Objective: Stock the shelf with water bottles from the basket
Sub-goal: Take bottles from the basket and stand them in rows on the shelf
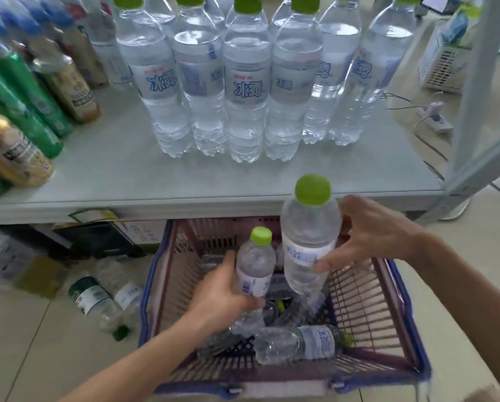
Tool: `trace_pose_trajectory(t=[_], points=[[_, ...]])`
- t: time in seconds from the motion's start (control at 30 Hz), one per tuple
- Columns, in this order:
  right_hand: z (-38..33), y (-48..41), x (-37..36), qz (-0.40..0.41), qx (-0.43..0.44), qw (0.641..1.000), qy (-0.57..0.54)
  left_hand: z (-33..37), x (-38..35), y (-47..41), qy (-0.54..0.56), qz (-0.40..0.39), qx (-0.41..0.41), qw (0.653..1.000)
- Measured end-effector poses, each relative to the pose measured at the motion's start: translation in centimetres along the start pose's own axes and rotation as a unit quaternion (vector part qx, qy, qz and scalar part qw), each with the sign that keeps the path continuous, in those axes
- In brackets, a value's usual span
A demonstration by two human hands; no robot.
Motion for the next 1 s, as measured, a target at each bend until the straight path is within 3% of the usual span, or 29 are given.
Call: trace_pose_trajectory(t=[0.1,0.23,0.33,0.47,0.7,0.83,1.0], points=[[-2.5,1.0,2.7,0.074,0.064,0.993,-0.072,2.7,1.5,0.1,-0.081,-0.019,-0.050,0.995],[-4.0,3.1,7.0,0.270,0.124,0.949,-0.105,6.6,4.4,0.3,-0.030,-0.077,-0.169,0.982],[-3.9,4.1,9.7,0.363,0.142,0.915,-0.103,10.6,6.8,0.9,-0.053,-0.065,-0.250,0.965],[-3.8,4.0,12.0,0.440,0.133,0.878,-0.133,15.7,9.7,1.4,-0.041,-0.005,-0.293,0.955],[-2.5,1.4,11.5,0.476,0.104,0.866,-0.113,20.0,11.6,-0.6,0.043,0.185,-0.282,0.941],[-2.2,0.8,12.0,0.492,0.068,0.863,-0.094,21.0,10.9,-2.6,0.095,0.235,-0.261,0.931],[-1.9,0.9,12.7,0.497,0.072,0.860,-0.091,22.1,9.8,-3.6,0.079,0.294,-0.263,0.915]])
Point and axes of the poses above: each hand's wrist, its own y-axis away from the middle knuckle, its own x-axis out of the back of the hand, z = x × y, the point moved 4 cm from there along -y, towards the middle knuckle, and after that the axes turned 15 degrees about -y, right-handed, at the moved point
